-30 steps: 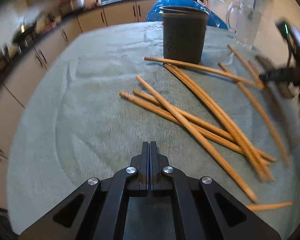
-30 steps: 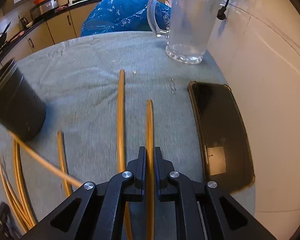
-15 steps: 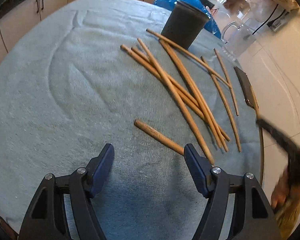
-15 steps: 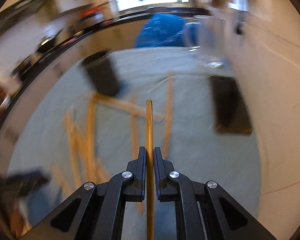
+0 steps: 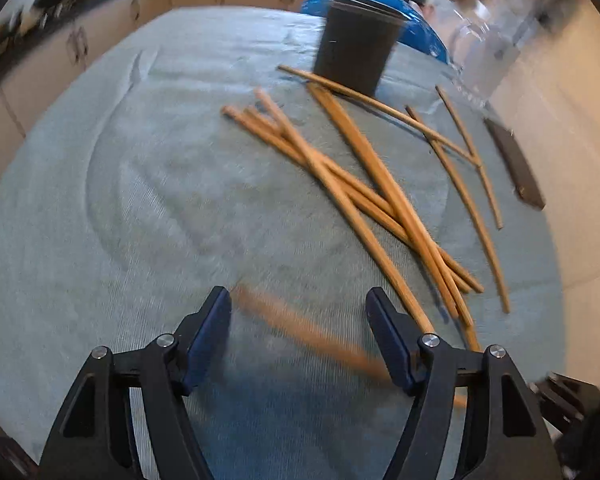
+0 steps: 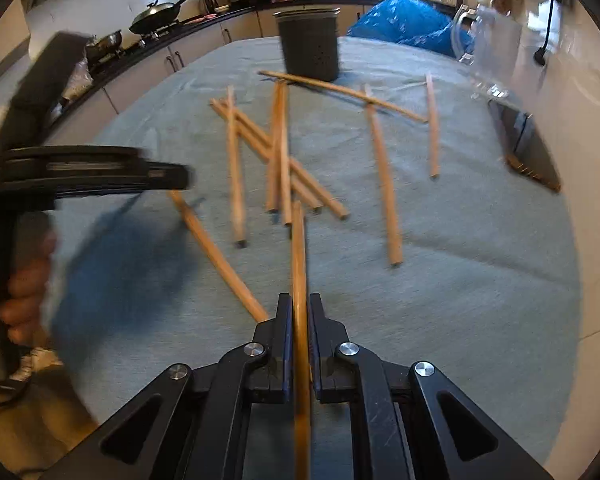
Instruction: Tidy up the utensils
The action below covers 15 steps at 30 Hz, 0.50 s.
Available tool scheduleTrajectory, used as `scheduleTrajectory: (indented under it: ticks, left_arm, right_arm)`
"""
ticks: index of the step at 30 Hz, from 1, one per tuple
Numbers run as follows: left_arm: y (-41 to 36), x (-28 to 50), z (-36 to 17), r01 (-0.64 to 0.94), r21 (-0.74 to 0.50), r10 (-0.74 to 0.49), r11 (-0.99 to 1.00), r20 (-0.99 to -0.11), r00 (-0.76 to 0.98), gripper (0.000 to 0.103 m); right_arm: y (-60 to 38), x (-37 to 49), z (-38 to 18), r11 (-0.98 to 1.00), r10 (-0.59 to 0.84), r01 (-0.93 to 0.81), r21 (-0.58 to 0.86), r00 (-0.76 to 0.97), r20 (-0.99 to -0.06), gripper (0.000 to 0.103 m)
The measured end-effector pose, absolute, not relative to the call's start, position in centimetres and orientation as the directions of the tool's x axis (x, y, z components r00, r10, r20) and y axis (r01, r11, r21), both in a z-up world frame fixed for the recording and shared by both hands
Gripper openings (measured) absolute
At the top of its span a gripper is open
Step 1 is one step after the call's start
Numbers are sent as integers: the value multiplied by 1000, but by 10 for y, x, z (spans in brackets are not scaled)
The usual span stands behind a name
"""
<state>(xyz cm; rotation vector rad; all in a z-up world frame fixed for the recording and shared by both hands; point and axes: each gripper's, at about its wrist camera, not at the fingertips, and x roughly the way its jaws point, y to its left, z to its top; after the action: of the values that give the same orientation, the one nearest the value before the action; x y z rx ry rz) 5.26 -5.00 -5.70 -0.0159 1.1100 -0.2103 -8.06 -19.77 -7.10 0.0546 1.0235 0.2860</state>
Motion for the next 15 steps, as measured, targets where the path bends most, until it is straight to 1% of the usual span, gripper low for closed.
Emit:
scheduleTrajectory:
  ticks: [1, 3, 4, 5, 7, 8, 10, 13, 14, 15]
  left_arm:
    - [-58, 53, -58, 188, -63, -143, 980, -880, 453, 57]
    - [-68, 53, -60, 230, 17, -103, 973, -862, 497, 41]
    - [-70, 54, -61, 251, 32, -106, 967, -848, 519, 38]
    - [-69, 55, -61, 259, 22, -123, 966, -840, 529, 36]
    - [-62, 59, -62, 265, -9, -156, 964, -828, 539, 34]
    - [-60, 62, -63, 269, -26, -174, 963, -823, 541, 32]
    - [-53, 68, -62, 273, -78, -215, 959, -829, 516, 32]
    - [-31, 63, -51, 202, -158, -239, 967, -840, 487, 33]
    - [-26, 61, -48, 181, -163, -232, 970, -843, 485, 37]
    - [-19, 57, -45, 154, -168, -222, 974, -850, 478, 44]
  right_arm:
    - [-192, -83, -71, 959, 267, -219, 180, 486, -832, 8]
    - [-184, -84, -71, 946, 313, -231, 228, 472, -824, 8]
    - [-179, -85, -72, 938, 338, -234, 254, 466, -818, 8]
    - [-175, -82, -71, 934, 351, -240, 266, 464, -814, 8]
    - [-165, -78, -73, 921, 383, -254, 295, 454, -805, 8]
    - [-161, -75, -74, 904, 424, -264, 337, 440, -792, 8]
    - [-152, -70, -75, 885, 461, -282, 369, 429, -777, 8]
    - [-151, -65, -71, 913, 403, -261, 313, 461, -790, 8]
    - [-153, -65, -71, 924, 379, -248, 293, 472, -796, 8]
    - [-158, -64, -70, 936, 348, -230, 266, 484, -803, 8]
